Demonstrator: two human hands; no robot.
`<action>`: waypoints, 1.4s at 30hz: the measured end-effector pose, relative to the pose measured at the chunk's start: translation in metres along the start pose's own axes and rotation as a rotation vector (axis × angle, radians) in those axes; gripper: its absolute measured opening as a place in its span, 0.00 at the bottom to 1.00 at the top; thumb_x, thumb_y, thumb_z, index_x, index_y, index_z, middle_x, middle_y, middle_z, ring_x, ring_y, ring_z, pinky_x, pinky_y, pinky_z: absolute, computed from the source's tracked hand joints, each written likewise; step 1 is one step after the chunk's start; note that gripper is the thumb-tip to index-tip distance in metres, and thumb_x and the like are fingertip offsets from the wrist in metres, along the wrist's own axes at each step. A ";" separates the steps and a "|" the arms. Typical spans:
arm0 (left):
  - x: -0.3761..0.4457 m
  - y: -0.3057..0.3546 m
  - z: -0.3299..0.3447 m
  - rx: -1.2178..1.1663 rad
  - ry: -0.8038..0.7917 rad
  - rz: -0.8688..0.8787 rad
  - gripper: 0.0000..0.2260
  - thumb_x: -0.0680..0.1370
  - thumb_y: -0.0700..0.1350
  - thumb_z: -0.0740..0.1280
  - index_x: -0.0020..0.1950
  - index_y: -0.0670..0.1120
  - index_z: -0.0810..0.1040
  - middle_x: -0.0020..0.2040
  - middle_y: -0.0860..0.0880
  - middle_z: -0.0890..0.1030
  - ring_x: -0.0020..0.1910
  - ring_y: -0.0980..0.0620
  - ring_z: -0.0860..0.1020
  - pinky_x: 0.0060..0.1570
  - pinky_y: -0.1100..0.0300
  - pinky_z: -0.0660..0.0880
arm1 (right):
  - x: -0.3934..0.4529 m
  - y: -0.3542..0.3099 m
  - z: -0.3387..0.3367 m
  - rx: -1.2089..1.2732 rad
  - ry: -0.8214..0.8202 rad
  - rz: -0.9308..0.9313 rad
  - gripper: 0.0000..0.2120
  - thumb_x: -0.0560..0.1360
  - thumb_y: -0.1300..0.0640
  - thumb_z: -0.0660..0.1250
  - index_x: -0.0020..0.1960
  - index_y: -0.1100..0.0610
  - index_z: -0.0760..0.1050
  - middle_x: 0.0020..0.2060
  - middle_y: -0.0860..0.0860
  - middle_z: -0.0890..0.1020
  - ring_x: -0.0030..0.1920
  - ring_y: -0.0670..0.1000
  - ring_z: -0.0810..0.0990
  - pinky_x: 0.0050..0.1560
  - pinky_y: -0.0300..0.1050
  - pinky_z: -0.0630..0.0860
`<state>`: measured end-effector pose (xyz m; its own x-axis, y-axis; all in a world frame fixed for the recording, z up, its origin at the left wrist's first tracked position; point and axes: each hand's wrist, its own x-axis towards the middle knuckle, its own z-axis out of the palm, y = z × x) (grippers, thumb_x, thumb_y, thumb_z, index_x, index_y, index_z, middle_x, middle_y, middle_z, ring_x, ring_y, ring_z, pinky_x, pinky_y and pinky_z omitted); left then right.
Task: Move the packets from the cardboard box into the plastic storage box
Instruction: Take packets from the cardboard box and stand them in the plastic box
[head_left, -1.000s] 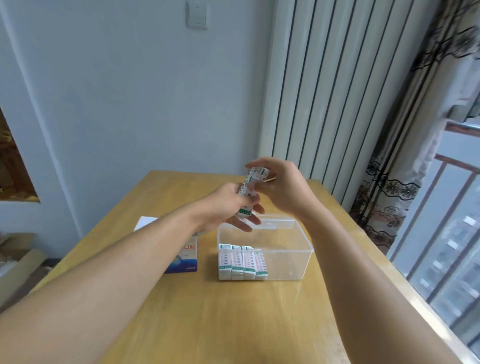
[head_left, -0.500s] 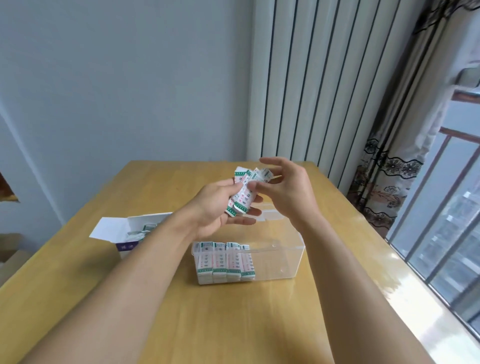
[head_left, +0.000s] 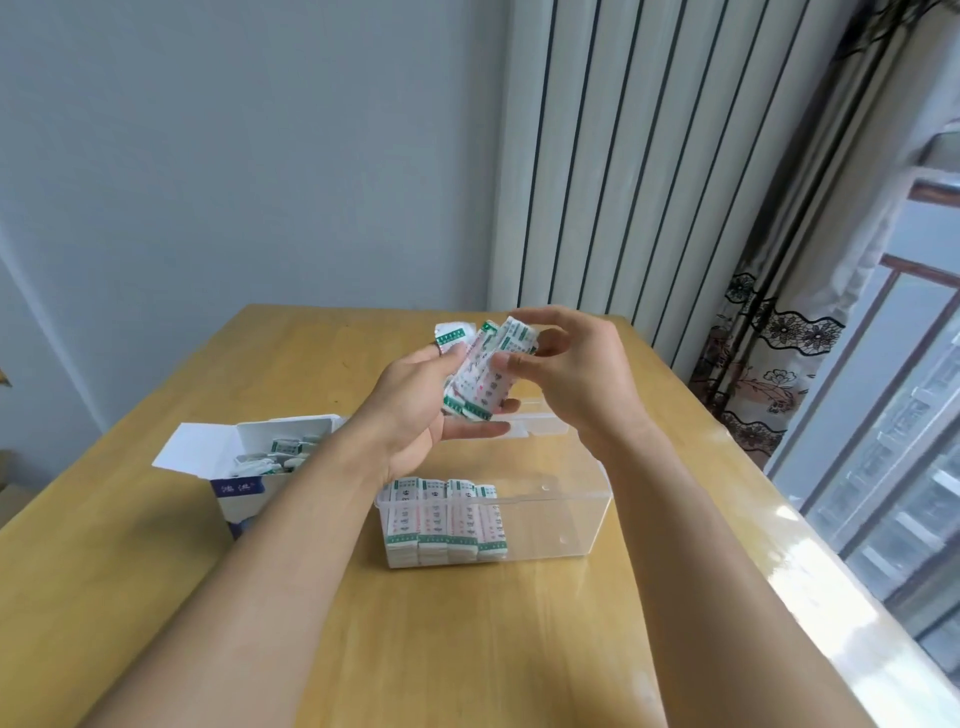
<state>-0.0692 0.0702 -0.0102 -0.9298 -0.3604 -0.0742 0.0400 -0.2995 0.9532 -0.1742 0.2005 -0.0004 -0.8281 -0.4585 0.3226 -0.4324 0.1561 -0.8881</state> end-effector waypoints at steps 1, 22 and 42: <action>0.001 0.000 -0.001 0.020 0.004 0.000 0.12 0.86 0.45 0.58 0.65 0.42 0.75 0.55 0.36 0.84 0.51 0.36 0.85 0.44 0.44 0.84 | 0.001 -0.001 0.000 0.045 0.026 0.013 0.19 0.70 0.58 0.80 0.59 0.50 0.82 0.45 0.47 0.87 0.45 0.45 0.86 0.48 0.48 0.85; 0.003 0.000 0.004 -0.003 0.040 -0.020 0.09 0.86 0.40 0.58 0.62 0.40 0.75 0.55 0.36 0.84 0.51 0.36 0.85 0.48 0.45 0.84 | 0.001 -0.004 -0.001 0.233 0.074 0.028 0.13 0.71 0.61 0.79 0.52 0.50 0.83 0.44 0.48 0.88 0.44 0.46 0.87 0.45 0.43 0.83; 0.001 -0.002 0.008 0.101 0.164 0.006 0.13 0.87 0.45 0.56 0.60 0.40 0.78 0.40 0.43 0.81 0.28 0.48 0.79 0.21 0.64 0.68 | -0.012 -0.019 0.007 -0.165 -0.151 -0.183 0.10 0.76 0.58 0.75 0.56 0.49 0.81 0.44 0.47 0.85 0.40 0.40 0.83 0.41 0.41 0.82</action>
<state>-0.0735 0.0778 -0.0098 -0.8573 -0.5034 -0.1074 0.0008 -0.2099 0.9777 -0.1536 0.1970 0.0106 -0.6741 -0.6151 0.4090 -0.6318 0.1933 -0.7506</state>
